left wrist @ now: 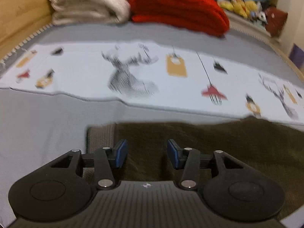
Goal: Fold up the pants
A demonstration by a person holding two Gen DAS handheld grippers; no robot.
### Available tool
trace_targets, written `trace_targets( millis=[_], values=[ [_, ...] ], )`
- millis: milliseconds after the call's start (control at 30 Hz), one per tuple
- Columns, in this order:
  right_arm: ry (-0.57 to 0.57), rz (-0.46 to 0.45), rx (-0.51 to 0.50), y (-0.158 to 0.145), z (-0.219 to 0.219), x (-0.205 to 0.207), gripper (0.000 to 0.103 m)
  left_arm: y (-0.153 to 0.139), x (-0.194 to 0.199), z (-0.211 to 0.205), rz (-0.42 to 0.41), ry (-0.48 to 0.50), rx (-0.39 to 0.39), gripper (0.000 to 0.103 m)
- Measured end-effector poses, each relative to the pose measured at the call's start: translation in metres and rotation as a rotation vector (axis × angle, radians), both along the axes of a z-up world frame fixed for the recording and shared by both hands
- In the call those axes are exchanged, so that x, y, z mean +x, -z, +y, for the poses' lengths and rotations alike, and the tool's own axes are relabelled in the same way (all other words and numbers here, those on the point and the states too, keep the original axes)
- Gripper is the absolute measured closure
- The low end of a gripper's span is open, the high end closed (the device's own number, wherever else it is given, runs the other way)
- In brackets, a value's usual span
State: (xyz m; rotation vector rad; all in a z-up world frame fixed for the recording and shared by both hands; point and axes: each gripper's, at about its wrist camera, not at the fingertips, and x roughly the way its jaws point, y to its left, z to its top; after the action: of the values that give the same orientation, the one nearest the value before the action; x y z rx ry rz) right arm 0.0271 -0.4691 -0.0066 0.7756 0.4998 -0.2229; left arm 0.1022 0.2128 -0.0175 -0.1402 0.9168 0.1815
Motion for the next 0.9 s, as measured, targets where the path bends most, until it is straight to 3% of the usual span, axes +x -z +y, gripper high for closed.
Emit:
trace_targets(
  millis=[67,100,167,267,433,533,633,700,733,800,900],
  values=[
    [-0.001,0.004,0.011,0.002,-0.001,0.002,0.052,0.021,0.008,-0.003,0.126,0.013,-0.015,0.045],
    [-0.003,0.006,0.012,0.003,-0.001,0.002,0.052,0.025,0.009,-0.009,0.143,0.032,0.023,0.044],
    [-0.007,0.012,0.008,0.003,-0.001,0.003,0.052,0.024,0.011,-0.021,0.141,0.064,0.082,0.037],
    [-0.010,0.015,0.007,0.005,-0.002,0.004,0.052,0.014,0.012,-0.030,0.065,0.090,0.098,0.037],
    [0.013,0.022,0.044,0.010,-0.009,0.005,0.052,0.003,0.015,-0.032,-0.029,0.127,0.023,0.037],
    [0.018,0.028,0.056,0.012,-0.011,0.006,0.052,0.002,0.016,-0.042,-0.044,0.173,-0.015,0.037],
    [0.010,0.038,0.039,0.012,-0.010,0.009,0.052,0.014,0.023,-0.053,0.029,0.203,-0.005,0.037],
    [0.003,0.049,0.020,0.011,-0.009,0.011,0.052,0.033,0.032,-0.062,0.163,0.188,0.058,0.037],
    [0.001,0.058,0.010,0.010,-0.009,0.012,0.052,0.038,0.034,-0.066,0.189,0.190,0.102,0.035],
    [0.007,0.086,-0.007,0.010,-0.010,0.013,0.052,0.038,0.037,-0.073,0.177,0.205,0.127,0.032],
    [0.025,0.139,-0.005,0.012,-0.016,0.017,0.052,0.025,0.037,-0.074,0.096,0.194,0.098,0.033]
  ],
)
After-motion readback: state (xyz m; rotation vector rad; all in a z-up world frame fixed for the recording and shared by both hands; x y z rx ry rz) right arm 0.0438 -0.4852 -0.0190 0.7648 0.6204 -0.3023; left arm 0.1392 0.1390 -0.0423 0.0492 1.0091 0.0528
